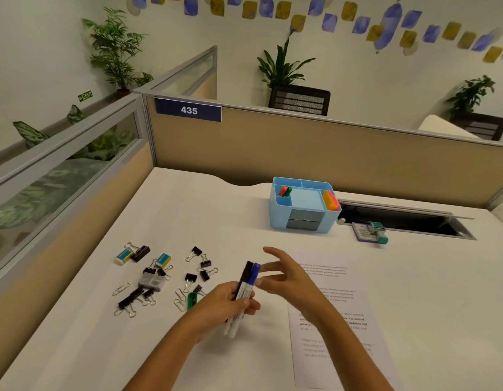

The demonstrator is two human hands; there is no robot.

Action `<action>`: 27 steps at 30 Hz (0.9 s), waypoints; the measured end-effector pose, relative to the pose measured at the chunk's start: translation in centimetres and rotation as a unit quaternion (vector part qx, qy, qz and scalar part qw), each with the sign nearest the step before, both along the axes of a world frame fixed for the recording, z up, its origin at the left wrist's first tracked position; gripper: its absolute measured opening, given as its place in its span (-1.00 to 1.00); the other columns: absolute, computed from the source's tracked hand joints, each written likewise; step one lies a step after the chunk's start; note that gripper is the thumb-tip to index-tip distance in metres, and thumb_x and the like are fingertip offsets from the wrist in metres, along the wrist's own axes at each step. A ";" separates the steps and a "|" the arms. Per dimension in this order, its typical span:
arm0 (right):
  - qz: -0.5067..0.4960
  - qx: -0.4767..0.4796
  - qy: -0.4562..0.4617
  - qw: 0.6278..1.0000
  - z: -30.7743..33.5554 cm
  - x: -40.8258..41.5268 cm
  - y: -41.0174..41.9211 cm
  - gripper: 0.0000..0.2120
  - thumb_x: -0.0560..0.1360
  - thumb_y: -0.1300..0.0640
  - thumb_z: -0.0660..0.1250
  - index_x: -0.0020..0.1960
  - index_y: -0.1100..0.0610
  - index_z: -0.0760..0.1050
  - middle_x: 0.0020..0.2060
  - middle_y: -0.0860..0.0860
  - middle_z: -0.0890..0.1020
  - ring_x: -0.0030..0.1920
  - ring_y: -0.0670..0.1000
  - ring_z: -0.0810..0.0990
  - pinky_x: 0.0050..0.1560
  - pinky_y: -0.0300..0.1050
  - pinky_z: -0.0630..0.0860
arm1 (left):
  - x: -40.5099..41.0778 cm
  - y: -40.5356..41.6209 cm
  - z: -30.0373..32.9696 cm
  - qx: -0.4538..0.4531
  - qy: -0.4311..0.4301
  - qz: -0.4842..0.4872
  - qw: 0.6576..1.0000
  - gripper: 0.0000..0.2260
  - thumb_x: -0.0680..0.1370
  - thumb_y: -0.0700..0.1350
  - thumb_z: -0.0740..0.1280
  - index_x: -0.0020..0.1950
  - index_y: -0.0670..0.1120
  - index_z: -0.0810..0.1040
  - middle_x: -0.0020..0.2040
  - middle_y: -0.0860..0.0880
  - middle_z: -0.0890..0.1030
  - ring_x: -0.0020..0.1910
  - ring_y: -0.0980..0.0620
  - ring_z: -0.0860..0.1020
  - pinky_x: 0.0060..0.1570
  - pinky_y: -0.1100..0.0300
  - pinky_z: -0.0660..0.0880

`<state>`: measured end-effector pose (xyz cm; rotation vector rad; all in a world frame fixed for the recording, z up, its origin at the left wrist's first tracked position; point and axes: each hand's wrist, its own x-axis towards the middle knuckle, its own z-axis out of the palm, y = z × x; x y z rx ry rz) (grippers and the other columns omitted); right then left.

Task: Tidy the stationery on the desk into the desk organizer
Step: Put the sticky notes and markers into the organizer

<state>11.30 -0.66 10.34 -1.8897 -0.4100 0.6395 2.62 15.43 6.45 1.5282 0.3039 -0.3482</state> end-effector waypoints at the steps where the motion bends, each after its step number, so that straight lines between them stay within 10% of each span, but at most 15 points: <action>1: 0.042 -0.022 -0.005 0.999 0.2 0.9 -0.1 -0.47 0.37 0.07 0.49 0.25 -0.23 0.38 0.04 -0.16 0.60 -0.03 -0.08 0.65 -0.09 -0.26 0.59 | 0.7 -0.1 0.0 0.035 -0.008 -0.015 0.999 -0.85 0.58 -0.14 0.26 0.13 -0.01 0.50 -0.05 0.07 0.70 -0.04 0.14 0.64 -0.01 0.24 0.52; 7: 0.101 -0.098 -0.102 0.985 -0.2 4.7 0.0 -0.86 0.40 0.13 0.46 -0.08 -0.05 0.57 -0.15 -0.09 0.65 -0.13 -0.07 0.64 -0.02 -0.17 0.61 | 4.0 -0.6 -0.7 0.219 -0.059 -0.088 0.970 -0.82 0.57 -0.16 0.20 0.13 0.03 0.49 -0.03 0.11 0.65 0.00 0.18 0.59 0.11 0.17 0.48; 16: 0.063 -0.158 -0.221 0.960 0.4 8.3 -0.7 -0.83 0.43 0.16 0.42 0.03 0.07 0.64 -0.10 -0.07 0.68 -0.16 -0.17 0.58 -0.13 -0.47 0.48 | 9.8 -1.2 -2.1 0.304 -0.119 -0.093 0.941 -0.72 0.57 -0.04 0.25 0.28 0.02 0.38 0.19 0.00 0.56 0.09 0.04 0.53 0.10 0.11 0.47; 20: -0.014 -0.188 -0.287 0.939 3.6 11.5 -1.8 -0.77 0.44 0.17 0.41 0.09 0.09 0.62 -0.02 -0.04 0.66 -0.06 -0.15 0.53 -0.06 -0.47 0.40 | 11.2 0.0 -4.4 0.377 -0.130 -0.048 0.916 -0.40 0.56 0.10 0.23 0.52 0.03 0.03 0.52 0.01 0.15 0.48 0.00 0.16 0.41 0.11 0.17; 27: -0.109 -0.214 -0.434 0.869 7.3 16.6 -1.1 -0.80 0.51 0.19 0.34 0.11 0.17 0.60 0.01 0.12 0.68 -0.06 0.05 0.62 -0.05 -0.25 0.45 | 11.0 -0.6 -8.6 0.552 -0.149 -0.053 0.819 -0.51 0.63 0.07 0.00 0.52 -0.10 0.05 0.55 -0.03 0.00 0.53 -0.01 -0.04 0.46 0.10 -0.14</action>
